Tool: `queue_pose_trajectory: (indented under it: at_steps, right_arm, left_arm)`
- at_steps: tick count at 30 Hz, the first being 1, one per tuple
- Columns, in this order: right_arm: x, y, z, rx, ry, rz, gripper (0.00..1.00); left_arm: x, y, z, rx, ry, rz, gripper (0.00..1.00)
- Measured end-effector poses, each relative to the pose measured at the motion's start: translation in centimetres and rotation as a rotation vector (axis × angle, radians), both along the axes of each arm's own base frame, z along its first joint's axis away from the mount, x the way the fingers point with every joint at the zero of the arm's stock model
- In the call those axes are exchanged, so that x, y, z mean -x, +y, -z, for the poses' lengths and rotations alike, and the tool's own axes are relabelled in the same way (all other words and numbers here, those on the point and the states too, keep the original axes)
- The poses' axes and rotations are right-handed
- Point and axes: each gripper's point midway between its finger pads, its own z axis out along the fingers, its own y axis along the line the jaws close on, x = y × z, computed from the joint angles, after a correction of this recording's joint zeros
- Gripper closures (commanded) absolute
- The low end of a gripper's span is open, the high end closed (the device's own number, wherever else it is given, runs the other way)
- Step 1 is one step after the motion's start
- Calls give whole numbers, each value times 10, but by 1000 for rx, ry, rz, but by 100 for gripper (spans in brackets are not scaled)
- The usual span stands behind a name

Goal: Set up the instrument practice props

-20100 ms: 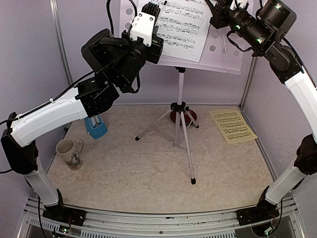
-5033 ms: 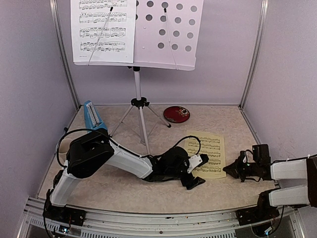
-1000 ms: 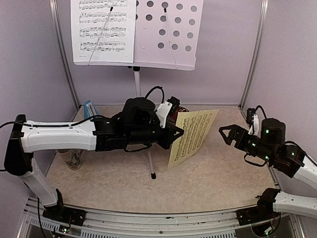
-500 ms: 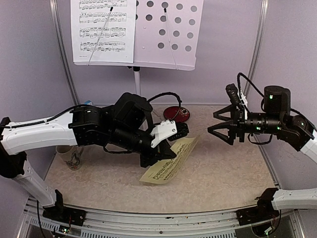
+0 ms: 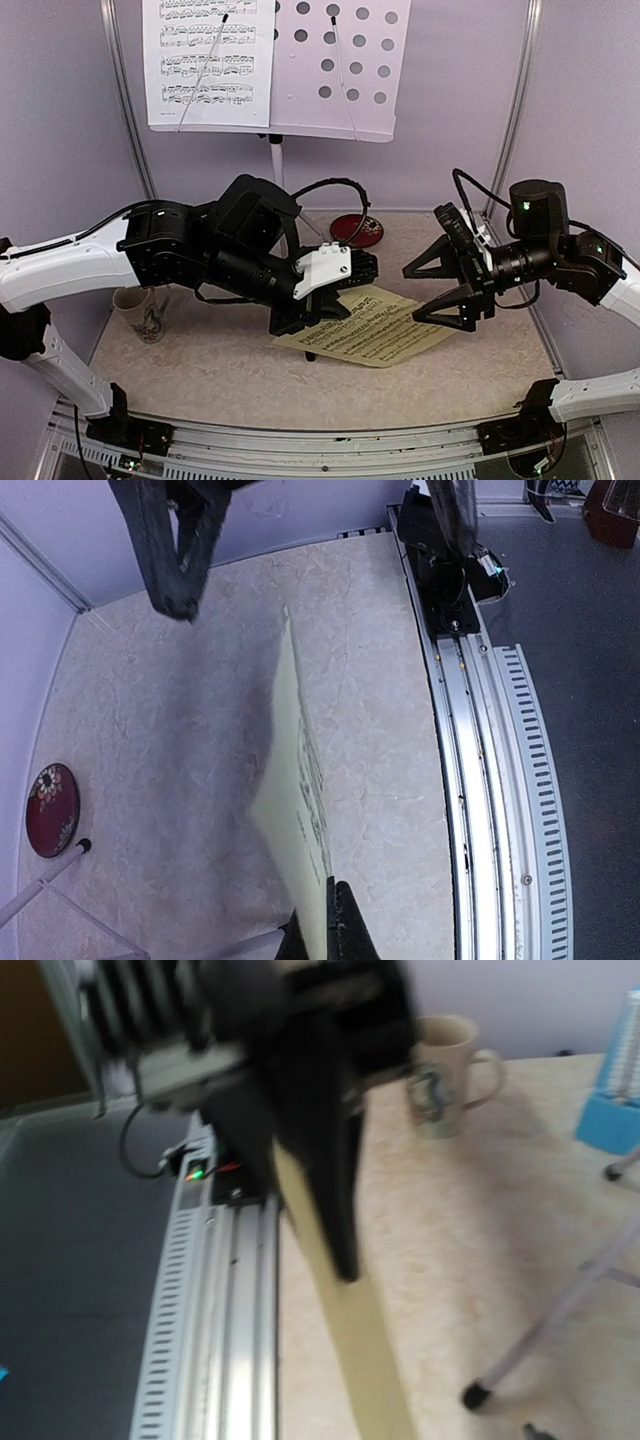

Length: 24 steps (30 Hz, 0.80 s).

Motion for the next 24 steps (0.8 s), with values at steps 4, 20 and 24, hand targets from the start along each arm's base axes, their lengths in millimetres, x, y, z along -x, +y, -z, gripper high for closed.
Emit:
queue_pose_trajectory:
  at_steps: [4, 20, 24]
  right_arm:
    - [15, 15, 10, 28, 14, -63, 20]
    - [13, 30, 18, 64, -25, -13, 83]
    - [7, 30, 19, 72, -33, 17, 94]
  left_arm:
    - [2, -2, -13, 26, -12, 18, 100]
    - [11, -5, -20, 40, 5, 65, 100]
    - [13, -5, -21, 42, 11, 74, 100]
